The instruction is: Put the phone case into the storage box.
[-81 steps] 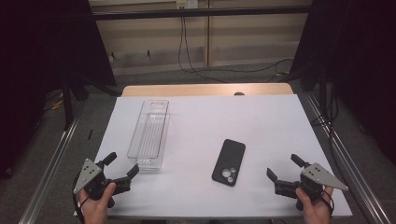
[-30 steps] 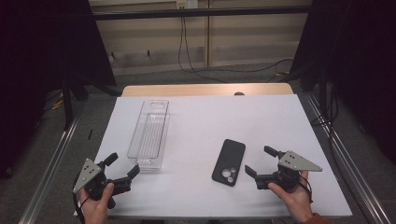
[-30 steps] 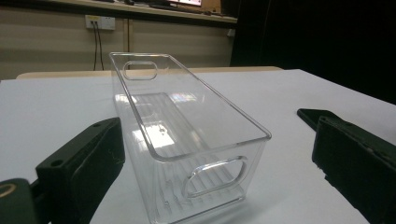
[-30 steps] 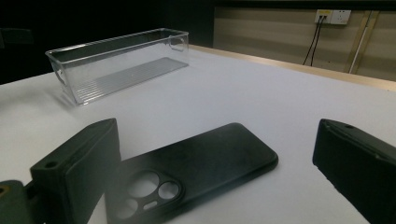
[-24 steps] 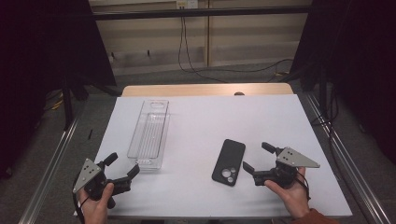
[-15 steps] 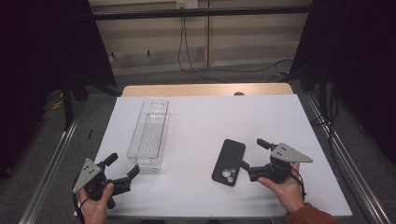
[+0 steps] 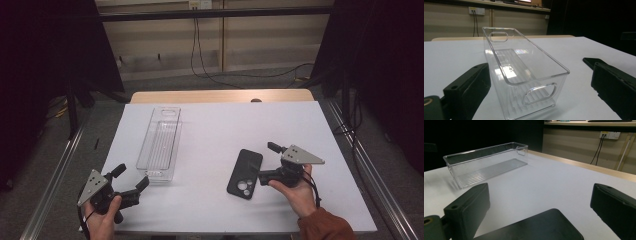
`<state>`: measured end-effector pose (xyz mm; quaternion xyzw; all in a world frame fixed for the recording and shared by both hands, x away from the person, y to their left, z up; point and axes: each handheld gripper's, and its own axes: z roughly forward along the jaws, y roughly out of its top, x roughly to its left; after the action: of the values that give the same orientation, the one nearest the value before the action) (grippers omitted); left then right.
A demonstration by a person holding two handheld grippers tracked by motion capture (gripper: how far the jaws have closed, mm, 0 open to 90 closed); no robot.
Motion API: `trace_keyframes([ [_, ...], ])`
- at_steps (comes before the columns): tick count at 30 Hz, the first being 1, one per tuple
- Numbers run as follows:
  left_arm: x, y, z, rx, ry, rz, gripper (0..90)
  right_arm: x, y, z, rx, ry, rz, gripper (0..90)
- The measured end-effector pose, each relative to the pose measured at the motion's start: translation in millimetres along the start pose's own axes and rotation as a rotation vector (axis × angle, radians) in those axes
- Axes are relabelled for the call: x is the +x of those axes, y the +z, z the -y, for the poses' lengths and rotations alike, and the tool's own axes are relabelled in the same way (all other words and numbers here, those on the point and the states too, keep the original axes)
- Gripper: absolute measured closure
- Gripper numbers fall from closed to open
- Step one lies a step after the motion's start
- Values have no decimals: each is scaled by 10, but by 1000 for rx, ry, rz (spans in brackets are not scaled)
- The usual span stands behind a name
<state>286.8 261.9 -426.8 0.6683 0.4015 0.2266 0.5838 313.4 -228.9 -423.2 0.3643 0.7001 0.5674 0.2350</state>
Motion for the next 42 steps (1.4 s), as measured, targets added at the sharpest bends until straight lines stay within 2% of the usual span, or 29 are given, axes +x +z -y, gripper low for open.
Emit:
trace_keyframes([
  [7,19,4,-3,1,5,-4,26,-44,131,-40,-1,-2,-3,48],
  [15,20,2,-3,-1,5,-3,26,-50,269,-98,0,-42,1,83],
  [22,22,1,-3,-2,4,-5,26,-59,350,-98,-16,-37,-17,126],
  [23,20,3,-3,-1,5,-4,26,-66,361,-103,-16,-43,-24,161],
  [26,21,4,-3,2,8,-4,26,-79,377,-128,-2,-40,-32,181],
  [27,22,6,-3,1,6,-5,26,-90,396,-166,0,-49,-32,228],
  [30,24,4,-4,-1,6,-8,26,-104,430,-194,-12,-42,-35,264],
  [33,32,3,-2,-4,3,-7,26,-129,519,-222,20,-43,-44,362],
  [34,32,3,-2,-4,3,-7,26,-129,519,-222,20,-43,-44,362],
  [35,37,-1,-4,-3,7,-7,26,-132,561,-239,27,-46,-55,422],
  [39,41,-6,-4,-7,0,-12,26,-141,635,-256,51,-29,-88,519],
  [40,41,-6,-4,-7,0,-12,26,-141,635,-256,51,-29,-88,519],
  [41,50,-6,-3,-5,0,-12,26,-149,665,-266,50,-17,-106,598],
  [42,50,-6,-3,-5,0,-12,26,-149,665,-266,50,-17,-106,598],
])
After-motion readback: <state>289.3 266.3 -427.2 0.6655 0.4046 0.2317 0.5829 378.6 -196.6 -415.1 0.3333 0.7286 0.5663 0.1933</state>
